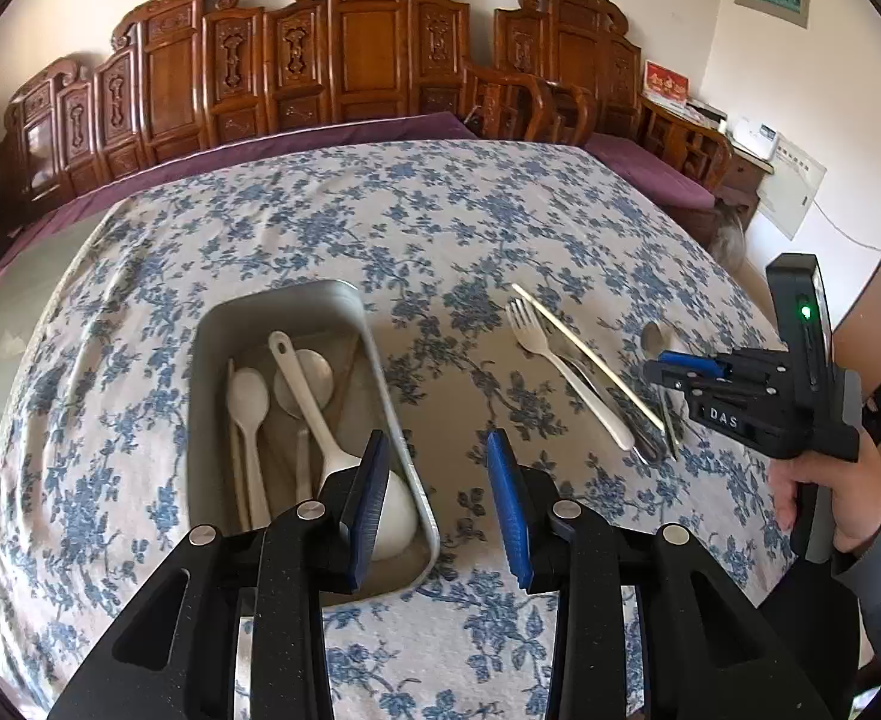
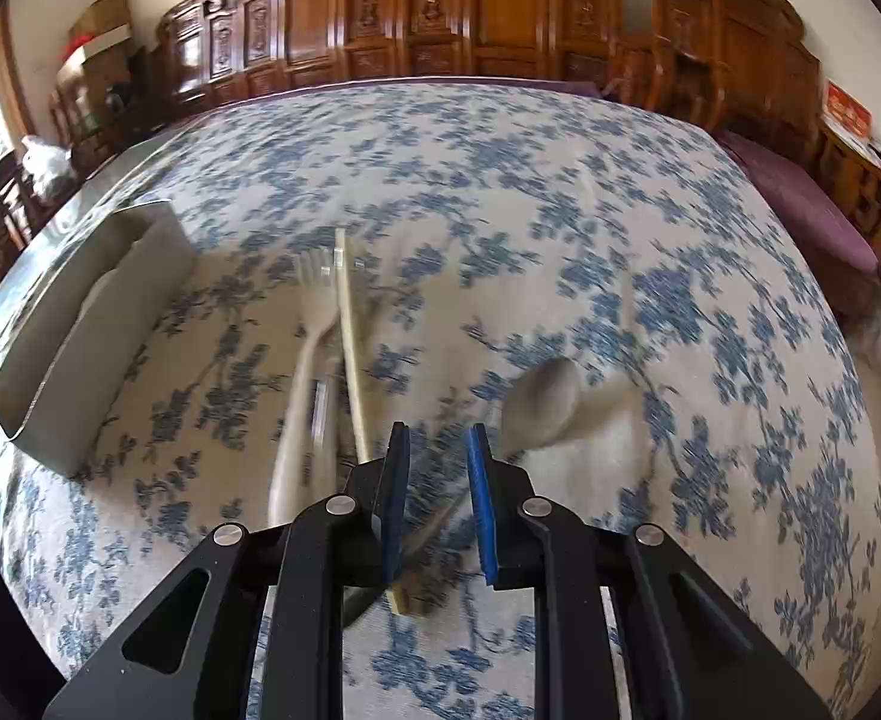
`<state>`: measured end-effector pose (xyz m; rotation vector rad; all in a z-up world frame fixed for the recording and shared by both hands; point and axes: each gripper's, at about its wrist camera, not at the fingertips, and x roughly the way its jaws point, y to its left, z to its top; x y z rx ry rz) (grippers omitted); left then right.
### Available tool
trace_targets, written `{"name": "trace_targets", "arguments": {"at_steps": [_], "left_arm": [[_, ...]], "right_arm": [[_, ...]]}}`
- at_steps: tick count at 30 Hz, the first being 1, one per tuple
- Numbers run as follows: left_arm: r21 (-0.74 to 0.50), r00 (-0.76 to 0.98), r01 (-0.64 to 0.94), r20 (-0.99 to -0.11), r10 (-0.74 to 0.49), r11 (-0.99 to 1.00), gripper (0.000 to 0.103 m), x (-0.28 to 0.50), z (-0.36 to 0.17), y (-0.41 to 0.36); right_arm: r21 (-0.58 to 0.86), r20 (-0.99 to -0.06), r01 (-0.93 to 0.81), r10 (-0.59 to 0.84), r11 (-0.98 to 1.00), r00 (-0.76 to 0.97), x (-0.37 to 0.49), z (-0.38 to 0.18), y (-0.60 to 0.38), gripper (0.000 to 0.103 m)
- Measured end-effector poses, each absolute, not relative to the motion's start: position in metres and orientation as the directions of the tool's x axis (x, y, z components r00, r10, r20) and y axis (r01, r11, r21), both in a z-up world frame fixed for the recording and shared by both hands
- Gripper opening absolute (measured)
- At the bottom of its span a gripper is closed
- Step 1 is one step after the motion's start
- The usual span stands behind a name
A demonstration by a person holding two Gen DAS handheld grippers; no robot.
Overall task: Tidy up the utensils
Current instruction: 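Grasp a metal spoon from the cloth with the right tool, then grasp a white plastic fork with the left tool while the right tool holds the metal spoon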
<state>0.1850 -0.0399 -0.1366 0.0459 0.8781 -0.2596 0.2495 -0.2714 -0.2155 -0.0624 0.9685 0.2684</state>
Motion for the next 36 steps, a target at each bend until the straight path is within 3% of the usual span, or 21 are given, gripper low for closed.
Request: {"name": "trace_targets", "arguments": {"at_steps": [4, 6, 10, 13, 17, 25, 27, 36], "left_arm": [[-0.062, 0.604, 0.26, -0.768, -0.212, 0.964, 0.032, 0.182, -0.138, -0.047], [-0.059, 0.604, 0.266, -0.767, -0.214, 0.962, 0.032, 0.181, -0.136, -0.05], [-0.056, 0.605, 0.271, -0.767, -0.215, 0.961, 0.032, 0.179, -0.135, -0.052], [-0.057, 0.604, 0.272, -0.767, -0.217, 0.96, 0.032, 0.178, -0.136, -0.052], [-0.06, 0.603, 0.271, -0.768, -0.218, 0.961, 0.032, 0.179, -0.137, -0.052], [-0.062, 0.599, 0.273, -0.77, -0.22, 0.96, 0.032, 0.182, -0.14, -0.054], [-0.062, 0.596, 0.276, -0.772, -0.221, 0.959, 0.032, 0.183, -0.141, -0.056], [-0.068, 0.571, 0.298, -0.787, -0.235, 0.952, 0.032, 0.201, -0.152, -0.079]], "right_arm": [[0.071, -0.836, -0.209, 0.172, 0.975, 0.522, 0.255, -0.223, -0.278, 0.022], [0.07, -0.841, -0.18, 0.155, 0.981, 0.519, 0.258, -0.225, -0.281, 0.031], [0.055, -0.844, -0.139, 0.12, 0.989, 0.523, 0.261, -0.228, -0.286, 0.034], [0.057, -0.848, -0.112, 0.107, 0.992, 0.52, 0.265, -0.231, -0.289, 0.052], [0.078, -0.842, -0.094, 0.116, 0.992, 0.527, 0.272, -0.233, -0.293, 0.055], [0.021, -0.836, -0.092, 0.068, 0.996, 0.544, 0.29, -0.236, -0.284, 0.052], [0.01, -0.832, -0.087, 0.057, 0.996, 0.552, 0.29, -0.235, -0.285, 0.034], [0.095, -0.804, -0.156, 0.168, 0.983, 0.57, 0.268, -0.211, -0.294, 0.031]]}}
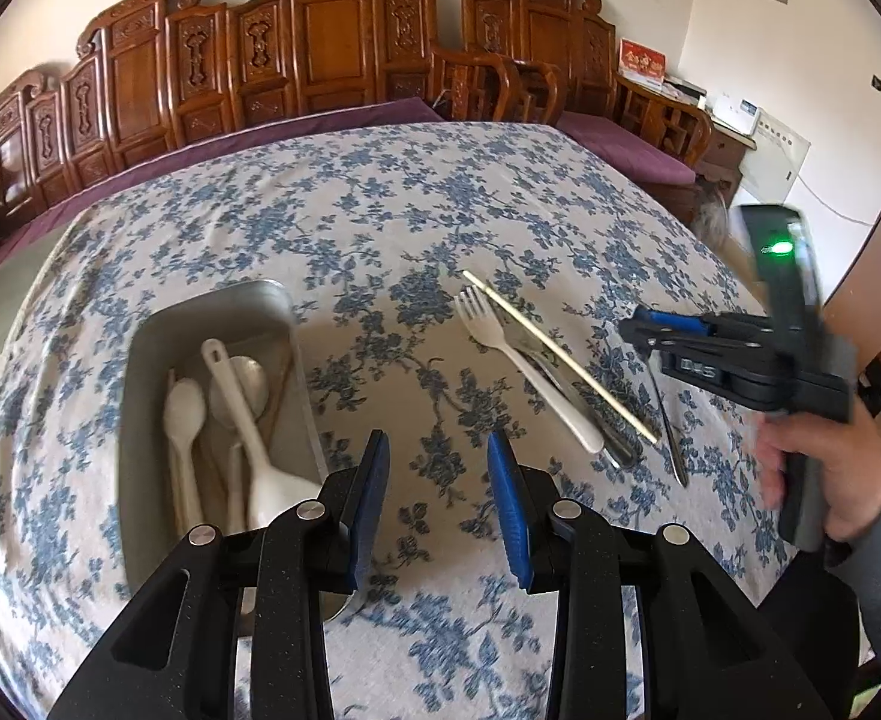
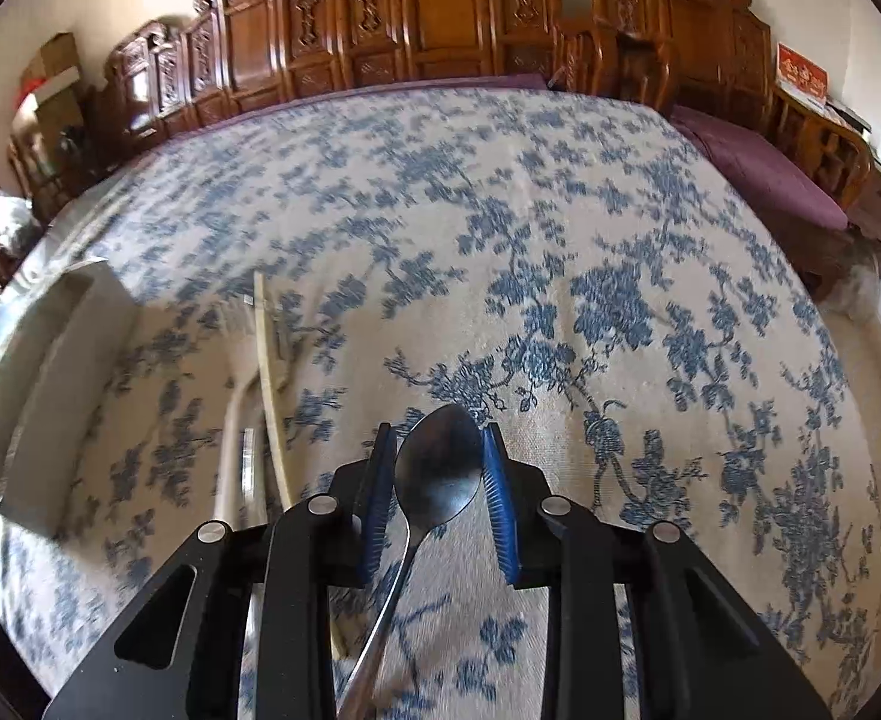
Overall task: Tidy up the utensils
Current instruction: 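Grasp a white plastic fork with the left tool while the right tool holds the metal spoon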
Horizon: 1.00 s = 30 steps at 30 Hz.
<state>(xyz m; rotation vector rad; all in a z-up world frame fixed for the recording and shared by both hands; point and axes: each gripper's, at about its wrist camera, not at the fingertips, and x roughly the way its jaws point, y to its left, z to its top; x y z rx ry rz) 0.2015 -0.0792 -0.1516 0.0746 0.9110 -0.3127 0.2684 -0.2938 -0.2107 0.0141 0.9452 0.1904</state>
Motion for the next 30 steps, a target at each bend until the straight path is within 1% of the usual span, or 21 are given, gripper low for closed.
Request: {"name": "trace_targets", "arguments": {"at_steps": [4, 9, 19, 27, 29, 30], "left_arm": [[-0.062, 0.56, 0.307, -0.795, -0.233, 0.95, 0.032, 0.214, -0.161, -0.097], [-0.064, 0.54, 0.318, -0.808, -0.236, 0.946, 0.032, 0.232, -0.173, -0.121], [-0.08, 0.471, 0.3, -0.854, -0.221, 0.95, 0.032, 0.273, -0.211, -0.157], [-0.134, 0.447, 0.273, -0.859, -0.249, 0.953, 0.032, 0.289, -0.224, -0.162], [-0.142, 0.446, 0.265, -0.859, -0.251, 0.954, 0.029, 0.291, -0.223, -0.161], [-0.146, 0.447, 0.263, -0.858, -0.254, 0.954, 0.024, 0.291, -0.223, -0.16]], "right_arm": [[0.12, -0.776, -0.18, 0.205, 0.976, 0.597, 0.254, -0.192, -0.304, 0.031], [0.119, -0.757, -0.192, 0.214, 0.974, 0.617, 0.242, -0.183, -0.316, 0.031], [0.161, -0.758, -0.168, 0.23, 0.973, 0.61, 0.234, -0.193, -0.337, 0.031], [0.168, -0.76, -0.185, 0.246, 0.968, 0.601, 0.233, -0.195, -0.334, 0.031], [0.167, -0.761, -0.186, 0.247, 0.968, 0.6, 0.233, -0.194, -0.333, 0.031], [0.168, -0.761, -0.186, 0.248, 0.968, 0.6, 0.233, -0.194, -0.332, 0.031]]}}
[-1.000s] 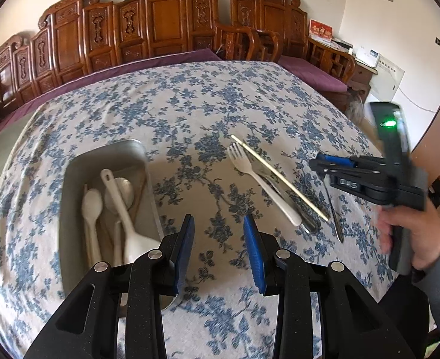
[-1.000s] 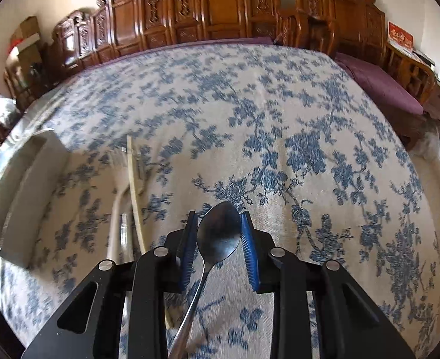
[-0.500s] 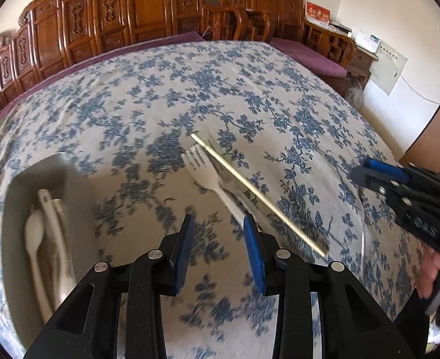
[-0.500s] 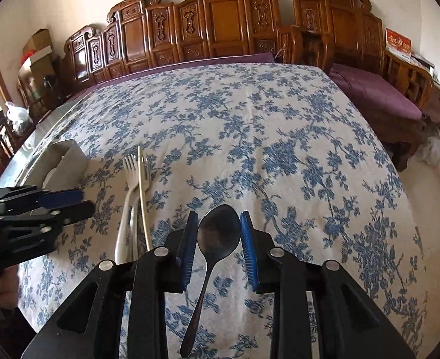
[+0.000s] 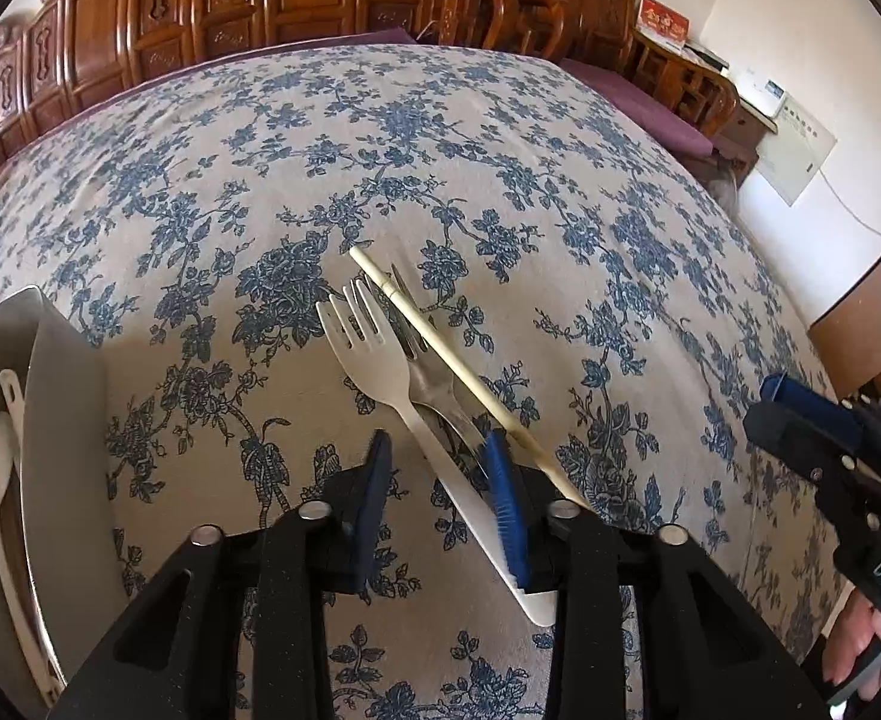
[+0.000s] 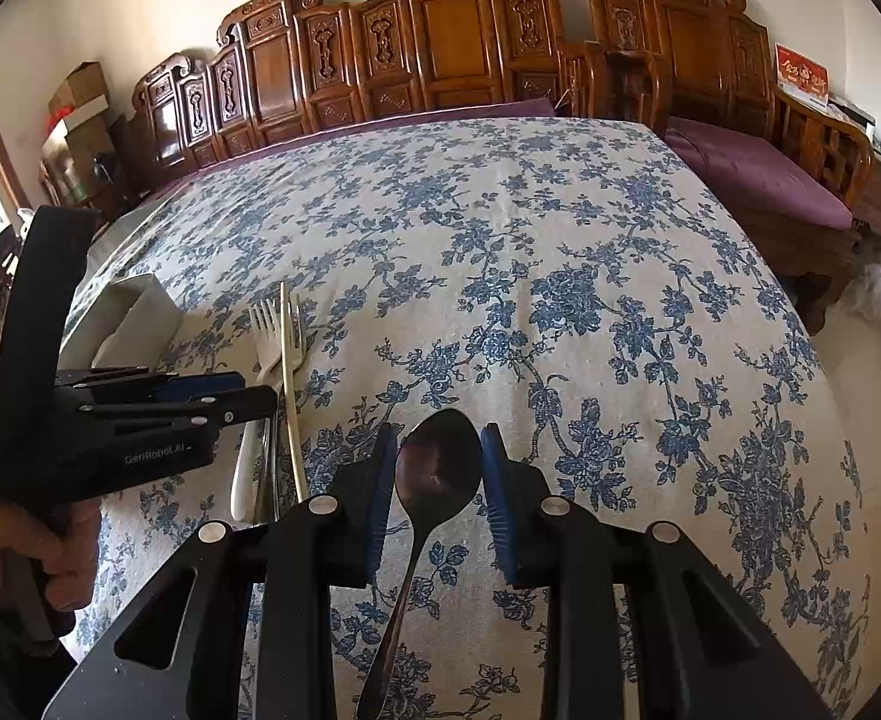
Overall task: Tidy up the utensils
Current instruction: 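Grasp a white plastic fork with the left tool while the right tool holds the metal spoon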
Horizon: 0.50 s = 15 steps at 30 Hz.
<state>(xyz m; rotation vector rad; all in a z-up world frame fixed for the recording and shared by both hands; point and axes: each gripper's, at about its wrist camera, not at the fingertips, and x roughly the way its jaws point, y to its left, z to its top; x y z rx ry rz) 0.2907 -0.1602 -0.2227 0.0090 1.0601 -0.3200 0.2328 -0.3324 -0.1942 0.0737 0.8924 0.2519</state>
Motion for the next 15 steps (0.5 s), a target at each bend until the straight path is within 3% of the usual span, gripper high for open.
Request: {"name": "trace_targets", "arguments": {"at_steps": [3, 8, 11, 15], "left_arm": [[-0.14, 0.441, 0.258, -0.863, -0.246, 0.956, 0.013, 0.291, -0.224, -0.156], [-0.137, 0.441, 0.25, -0.865, -0.238, 0.959, 0.01, 0.289, -0.224, -0.146], [-0.106, 0.454, 0.251, -0.865, -0.213, 0.962, 0.0, 0.284, -0.221, -0.141], [-0.092, 0.454, 0.256, -0.868, -0.204, 0.962, 0.0, 0.278, -0.217, -0.131]], "right_arm": [[0.168, -0.76, -0.189, 0.249, 0.967, 0.6, 0.232, -0.193, -0.33, 0.031], [0.167, -0.755, -0.198, 0.254, 0.966, 0.605, 0.231, -0.188, -0.323, 0.031], [0.167, -0.75, -0.205, 0.259, 0.964, 0.608, 0.231, -0.184, -0.319, 0.031], [0.167, -0.742, -0.222, 0.271, 0.961, 0.614, 0.229, -0.178, -0.311, 0.031]]}}
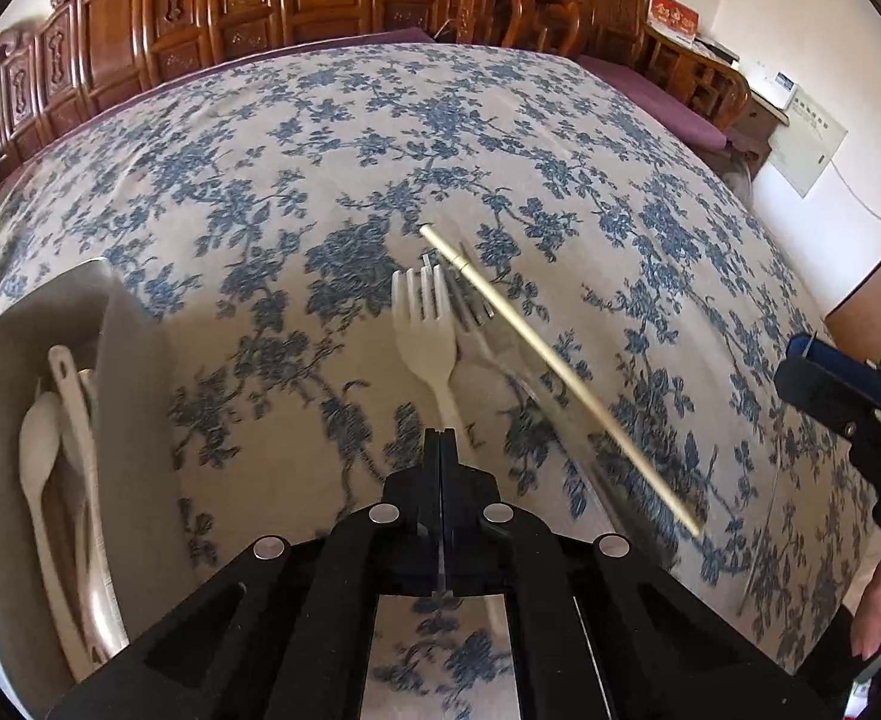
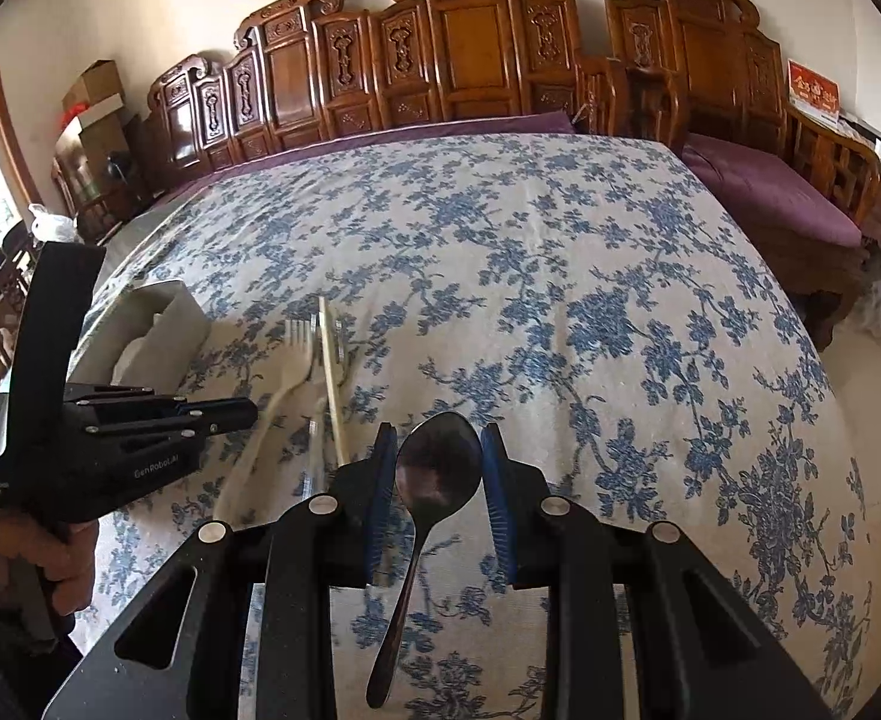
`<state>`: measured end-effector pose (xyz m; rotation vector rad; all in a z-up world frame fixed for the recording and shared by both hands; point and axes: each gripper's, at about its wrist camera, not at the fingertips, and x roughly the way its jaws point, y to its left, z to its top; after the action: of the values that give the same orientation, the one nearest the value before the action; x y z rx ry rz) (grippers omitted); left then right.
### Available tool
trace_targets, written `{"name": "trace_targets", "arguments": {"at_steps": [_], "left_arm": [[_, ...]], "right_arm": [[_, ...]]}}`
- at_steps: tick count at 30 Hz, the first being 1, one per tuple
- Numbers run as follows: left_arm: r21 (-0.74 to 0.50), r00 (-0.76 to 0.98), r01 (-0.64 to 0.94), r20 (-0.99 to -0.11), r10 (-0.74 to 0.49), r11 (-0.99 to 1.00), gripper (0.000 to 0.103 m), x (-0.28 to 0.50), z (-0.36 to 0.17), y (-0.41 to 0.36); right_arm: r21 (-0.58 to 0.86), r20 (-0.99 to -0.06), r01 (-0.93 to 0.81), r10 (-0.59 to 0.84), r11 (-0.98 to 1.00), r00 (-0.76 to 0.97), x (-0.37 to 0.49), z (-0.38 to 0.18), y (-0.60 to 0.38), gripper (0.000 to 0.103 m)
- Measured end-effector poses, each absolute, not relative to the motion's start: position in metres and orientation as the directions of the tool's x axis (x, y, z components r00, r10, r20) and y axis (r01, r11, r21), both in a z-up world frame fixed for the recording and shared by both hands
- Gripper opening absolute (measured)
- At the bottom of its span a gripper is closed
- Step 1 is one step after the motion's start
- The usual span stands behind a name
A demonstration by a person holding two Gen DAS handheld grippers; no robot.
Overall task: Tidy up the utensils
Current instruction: 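Grasp a white plastic fork with the left tool while the right tool holds the metal spoon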
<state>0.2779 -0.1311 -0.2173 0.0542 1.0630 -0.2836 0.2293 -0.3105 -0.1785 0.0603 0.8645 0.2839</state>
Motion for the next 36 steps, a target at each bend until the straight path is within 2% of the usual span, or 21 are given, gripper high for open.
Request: {"name": "trace_targets", "arguments": {"at_steps": [14, 18, 19, 30, 32, 36], "left_arm": [[-0.116, 0.476, 0.22, -0.854, -0.21, 0.969, 0.001, 0.273, -0.201, -0.115], [-0.111, 0.469, 0.23, -0.858, -0.21, 0.967, 0.021, 0.278, -0.207, -0.124], [-0.111, 0.468, 0.234, -0.858, -0.212, 0.966, 0.023, 0.279, -0.209, -0.126], [-0.071, 0.45, 0.249, -0.875, -0.18, 0.966, 0.023, 0.286, -0.225, -0.144], [-0.05, 0.452, 0.255, -0.877, -0.164, 0.966, 0.008, 0.285, -0.226, -0.145], [-0.04, 0.46, 0.26, -0.874, -0.16, 0.965, 0.006, 0.278, -0.222, -0.135]], "right_arm": [[0.157, -0.716, -0.253, 0.286, 0.955, 0.636, 0.218, -0.158, -0.292, 0.031], [0.159, -0.713, -0.25, 0.287, 0.955, 0.64, 0.216, -0.156, -0.296, 0.031], [0.163, -0.712, -0.249, 0.288, 0.955, 0.64, 0.216, -0.156, -0.297, 0.031], [0.175, -0.708, -0.244, 0.294, 0.954, 0.642, 0.216, -0.156, -0.301, 0.031], [0.172, -0.708, -0.248, 0.295, 0.953, 0.642, 0.216, -0.155, -0.3, 0.031], [0.167, -0.706, -0.259, 0.299, 0.951, 0.642, 0.213, -0.154, -0.294, 0.031]]}}
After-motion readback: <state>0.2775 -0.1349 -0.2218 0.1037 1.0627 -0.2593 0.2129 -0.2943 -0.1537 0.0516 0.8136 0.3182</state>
